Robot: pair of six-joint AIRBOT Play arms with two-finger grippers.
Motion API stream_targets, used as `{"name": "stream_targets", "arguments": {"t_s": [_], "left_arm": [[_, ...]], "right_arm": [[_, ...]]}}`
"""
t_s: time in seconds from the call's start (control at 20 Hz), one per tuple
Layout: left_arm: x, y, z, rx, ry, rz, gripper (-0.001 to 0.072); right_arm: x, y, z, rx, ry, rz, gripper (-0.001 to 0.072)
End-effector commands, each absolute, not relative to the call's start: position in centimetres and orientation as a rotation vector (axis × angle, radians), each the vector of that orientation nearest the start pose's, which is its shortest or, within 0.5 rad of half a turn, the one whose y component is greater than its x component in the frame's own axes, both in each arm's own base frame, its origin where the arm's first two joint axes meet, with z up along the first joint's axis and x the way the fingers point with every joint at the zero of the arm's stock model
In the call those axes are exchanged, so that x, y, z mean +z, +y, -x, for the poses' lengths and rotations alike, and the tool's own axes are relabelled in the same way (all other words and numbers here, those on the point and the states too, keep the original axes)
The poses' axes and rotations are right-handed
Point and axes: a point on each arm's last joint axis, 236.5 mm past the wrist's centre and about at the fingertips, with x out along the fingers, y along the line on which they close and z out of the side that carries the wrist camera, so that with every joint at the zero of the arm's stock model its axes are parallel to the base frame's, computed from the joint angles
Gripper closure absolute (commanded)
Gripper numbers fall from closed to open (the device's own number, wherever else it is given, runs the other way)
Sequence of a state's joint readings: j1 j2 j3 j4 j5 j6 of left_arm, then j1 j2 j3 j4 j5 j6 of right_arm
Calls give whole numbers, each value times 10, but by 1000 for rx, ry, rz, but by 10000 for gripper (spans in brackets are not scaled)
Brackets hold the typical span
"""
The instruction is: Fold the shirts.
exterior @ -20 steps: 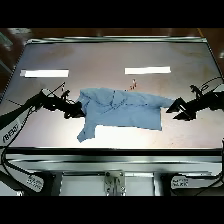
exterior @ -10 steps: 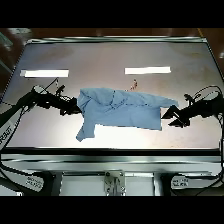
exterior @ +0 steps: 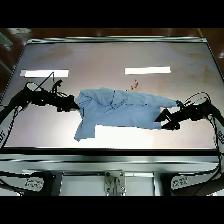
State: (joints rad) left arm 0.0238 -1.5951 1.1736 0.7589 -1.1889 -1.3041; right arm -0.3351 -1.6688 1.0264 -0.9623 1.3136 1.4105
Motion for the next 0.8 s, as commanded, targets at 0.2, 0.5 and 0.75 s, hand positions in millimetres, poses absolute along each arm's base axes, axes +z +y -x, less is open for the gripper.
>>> {"name": "stream_targets", "arguments": {"t_s": [0.2,0.5,0.75], "left_arm": [[57,-131,-413,-565,1135,514,672],[411,-77,-383,-470,201,208,672],[587,-67,-226,-348,-372,154,672]], "right_arm": [[-58,72,-366,472,1508,-708,653],[329,75,-403,652,475,-280,653],[546,49,-276,295,-150,-128,653]]}}
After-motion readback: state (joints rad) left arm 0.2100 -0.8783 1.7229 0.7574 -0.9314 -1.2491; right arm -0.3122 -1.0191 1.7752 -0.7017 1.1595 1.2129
